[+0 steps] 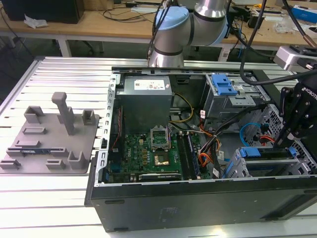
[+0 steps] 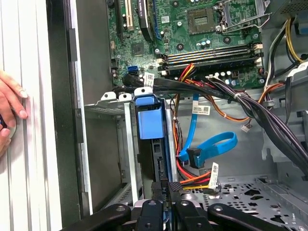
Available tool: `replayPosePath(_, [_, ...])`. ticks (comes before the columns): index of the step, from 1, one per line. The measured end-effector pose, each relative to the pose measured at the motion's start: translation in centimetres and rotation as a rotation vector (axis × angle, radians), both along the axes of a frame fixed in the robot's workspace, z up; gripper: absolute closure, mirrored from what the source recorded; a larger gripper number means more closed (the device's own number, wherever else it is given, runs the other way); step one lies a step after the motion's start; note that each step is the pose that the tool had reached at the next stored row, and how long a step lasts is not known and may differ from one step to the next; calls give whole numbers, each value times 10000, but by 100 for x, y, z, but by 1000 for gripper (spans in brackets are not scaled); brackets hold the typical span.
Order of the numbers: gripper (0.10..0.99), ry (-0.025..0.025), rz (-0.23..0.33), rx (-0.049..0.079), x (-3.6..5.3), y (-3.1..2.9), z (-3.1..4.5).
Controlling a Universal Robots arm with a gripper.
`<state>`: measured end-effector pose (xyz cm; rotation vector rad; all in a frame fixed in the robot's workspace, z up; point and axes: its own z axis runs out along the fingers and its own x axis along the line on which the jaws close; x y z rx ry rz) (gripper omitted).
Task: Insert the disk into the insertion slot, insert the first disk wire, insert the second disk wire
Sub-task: 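Insert the first disk wire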
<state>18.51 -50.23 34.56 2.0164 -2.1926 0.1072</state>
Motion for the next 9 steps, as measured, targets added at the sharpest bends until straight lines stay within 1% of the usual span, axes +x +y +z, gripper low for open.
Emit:
replayPosePath(1, [922,21,0,-2,0,0,-2])
replayPosePath(3, [922,112,2,-1,9,1,-12])
replayPosePath(6, [922,154,1,-2,31,1,-15])
replayPosePath(9, [922,165,0,-3,33,0,-17])
